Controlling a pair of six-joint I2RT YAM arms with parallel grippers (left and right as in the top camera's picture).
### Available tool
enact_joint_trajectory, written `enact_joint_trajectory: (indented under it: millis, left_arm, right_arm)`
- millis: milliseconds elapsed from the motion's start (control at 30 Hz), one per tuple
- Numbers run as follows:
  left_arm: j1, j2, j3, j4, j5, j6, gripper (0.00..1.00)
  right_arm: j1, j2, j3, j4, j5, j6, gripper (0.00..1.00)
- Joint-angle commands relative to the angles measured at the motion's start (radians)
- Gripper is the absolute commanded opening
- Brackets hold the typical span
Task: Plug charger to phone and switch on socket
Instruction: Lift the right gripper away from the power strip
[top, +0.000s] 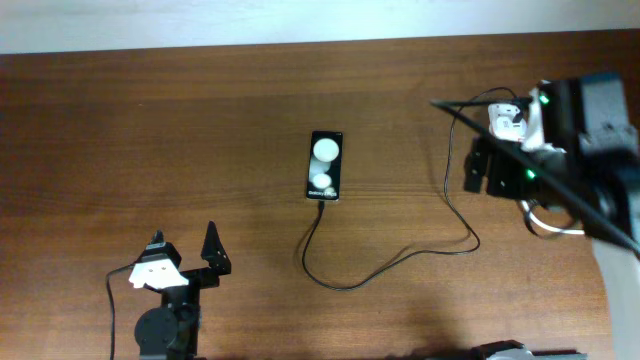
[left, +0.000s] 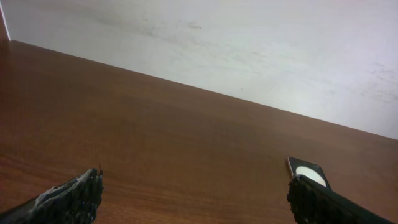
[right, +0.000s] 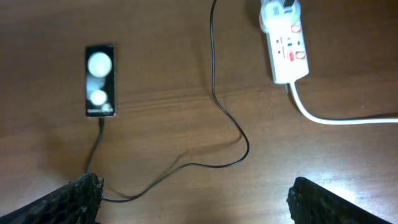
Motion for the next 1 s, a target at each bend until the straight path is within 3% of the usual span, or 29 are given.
enact_joint_trajectory:
  millis: [0,200,633,767,967]
  left_arm:
    - [0.003,-0.007,-0.003,-0.003,0.008,0.006,0.99]
    - [0.003,-0.007,-0.003,-0.003,0.008,0.006,0.99]
    - [0.003,-0.007,-0.003,-0.003,0.008,0.006,0.99]
    - [0.003,-0.007,-0.003,-0.003,0.008,0.006,0.99]
    - [0.003,-0.007,-0.003,-0.003,0.008,0.006,0.99]
  right_arm:
    - [-0.006,-0.145,0.001,-0.006,0.064,-0.008,0.99]
    - [-0.006,-0.335,0.001,-0.009,0.077,-0.008,0.99]
    - [-0.006,-0.329,0.001,0.022,0.077,-0.008,0.99]
    - [-0.006,-0.34,0.001,-0.129,0.081,-0.024,0.99]
    - [-0.006,-0.51,0.001,-0.14,0.074,-0.024,0.99]
